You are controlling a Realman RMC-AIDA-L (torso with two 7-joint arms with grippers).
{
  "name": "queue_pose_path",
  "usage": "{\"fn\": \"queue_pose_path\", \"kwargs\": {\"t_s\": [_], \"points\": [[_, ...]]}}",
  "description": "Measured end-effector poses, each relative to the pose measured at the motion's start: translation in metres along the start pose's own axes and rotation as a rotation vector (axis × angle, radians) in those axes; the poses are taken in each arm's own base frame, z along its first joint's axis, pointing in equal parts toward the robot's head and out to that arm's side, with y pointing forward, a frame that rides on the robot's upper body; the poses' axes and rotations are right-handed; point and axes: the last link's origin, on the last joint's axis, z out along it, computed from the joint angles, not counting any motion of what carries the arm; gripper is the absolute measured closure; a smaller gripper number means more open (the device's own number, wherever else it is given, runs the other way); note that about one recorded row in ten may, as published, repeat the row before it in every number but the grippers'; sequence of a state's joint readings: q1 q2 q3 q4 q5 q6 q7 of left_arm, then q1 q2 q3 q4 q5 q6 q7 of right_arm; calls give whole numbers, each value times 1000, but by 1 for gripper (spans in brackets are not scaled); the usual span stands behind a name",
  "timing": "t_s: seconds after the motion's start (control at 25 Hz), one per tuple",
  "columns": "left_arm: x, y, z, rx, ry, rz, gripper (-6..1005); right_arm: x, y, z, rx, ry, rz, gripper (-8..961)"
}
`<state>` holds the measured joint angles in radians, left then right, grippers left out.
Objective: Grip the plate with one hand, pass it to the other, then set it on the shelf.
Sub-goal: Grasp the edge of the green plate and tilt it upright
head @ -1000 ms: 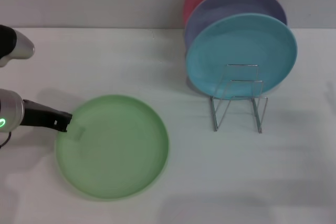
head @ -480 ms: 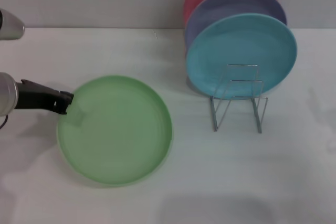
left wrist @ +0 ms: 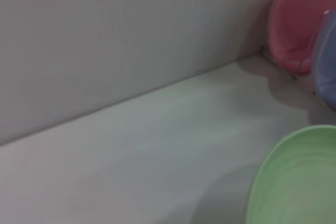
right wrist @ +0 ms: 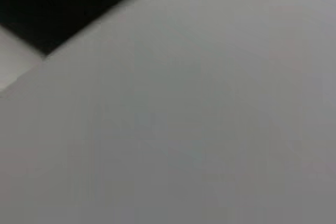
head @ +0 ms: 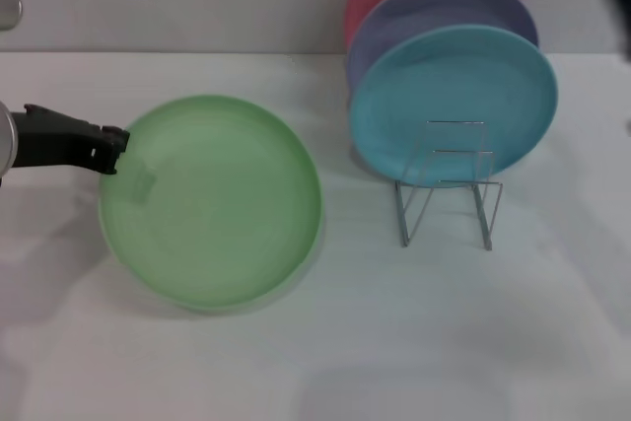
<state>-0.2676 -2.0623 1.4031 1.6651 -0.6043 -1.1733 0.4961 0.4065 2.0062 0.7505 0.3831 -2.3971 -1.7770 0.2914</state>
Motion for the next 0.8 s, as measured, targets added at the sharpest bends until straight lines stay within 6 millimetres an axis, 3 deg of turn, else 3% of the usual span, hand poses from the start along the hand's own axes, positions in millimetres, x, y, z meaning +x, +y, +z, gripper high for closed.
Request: {"fn": "queue_pose_path", "kwargs": {"t_s": [0.2,0.36,0.64,0.8], "points": [[5,1,-3,5,22,9,986,37,9,64,-160,331,229,127],[10,2,-6,11,39,16,986,52,32,106,-259,570,229,127],[14,2,-9,17,60,24,986,46,72,162,-264,871,-7,128],[15,2,-9,19,63,24,986,37,79,184,-186,1033,-146,128]]}}
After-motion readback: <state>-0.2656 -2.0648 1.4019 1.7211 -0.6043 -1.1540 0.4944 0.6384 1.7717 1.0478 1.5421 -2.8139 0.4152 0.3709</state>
